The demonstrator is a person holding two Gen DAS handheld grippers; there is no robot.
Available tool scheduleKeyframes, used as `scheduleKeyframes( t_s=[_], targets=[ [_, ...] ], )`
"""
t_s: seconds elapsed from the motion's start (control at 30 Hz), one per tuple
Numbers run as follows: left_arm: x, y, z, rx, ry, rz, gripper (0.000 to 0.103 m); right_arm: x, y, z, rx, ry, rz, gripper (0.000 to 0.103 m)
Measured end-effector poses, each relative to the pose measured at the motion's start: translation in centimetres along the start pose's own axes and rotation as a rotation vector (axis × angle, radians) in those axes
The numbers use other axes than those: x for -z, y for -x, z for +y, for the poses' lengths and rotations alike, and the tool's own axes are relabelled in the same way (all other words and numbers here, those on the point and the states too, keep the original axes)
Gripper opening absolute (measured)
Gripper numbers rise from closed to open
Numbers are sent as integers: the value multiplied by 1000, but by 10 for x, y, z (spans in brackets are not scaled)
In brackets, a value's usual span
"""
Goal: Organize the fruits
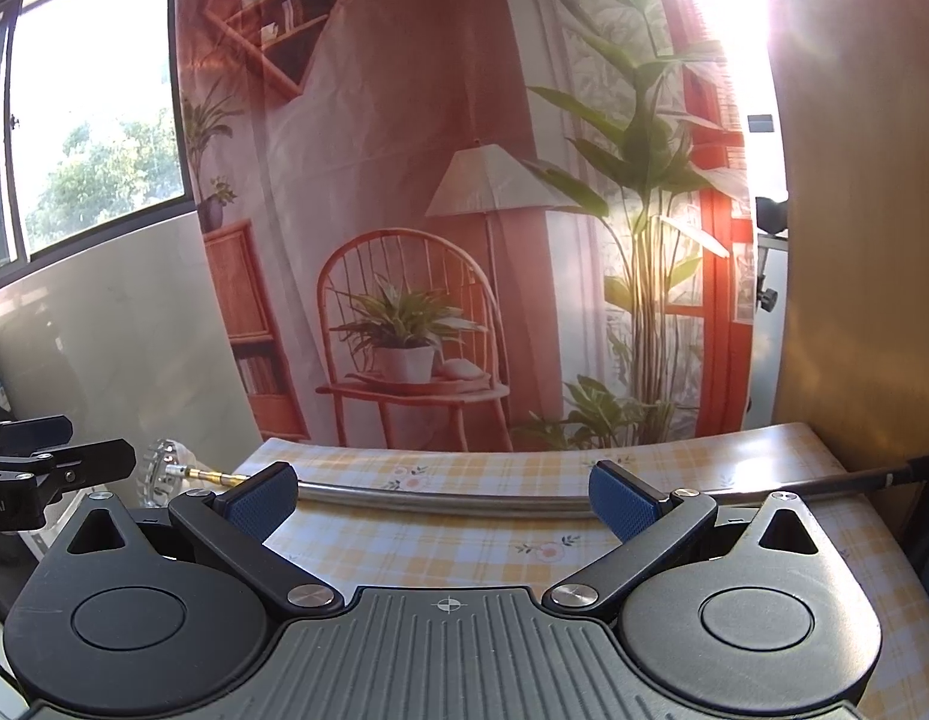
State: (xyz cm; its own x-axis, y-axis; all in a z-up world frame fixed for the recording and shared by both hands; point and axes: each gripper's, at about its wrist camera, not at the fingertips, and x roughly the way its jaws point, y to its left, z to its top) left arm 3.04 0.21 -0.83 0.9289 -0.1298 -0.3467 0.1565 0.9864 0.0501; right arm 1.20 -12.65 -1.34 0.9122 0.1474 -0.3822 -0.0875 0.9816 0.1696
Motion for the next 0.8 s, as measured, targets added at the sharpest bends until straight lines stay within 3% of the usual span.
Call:
scheduleKeyframes(
  t_s=[0.8],
  targets=[
    [-1,1,1,19,0,-4,101,1,-1,-2,-2,-9,6,103]
  ],
)
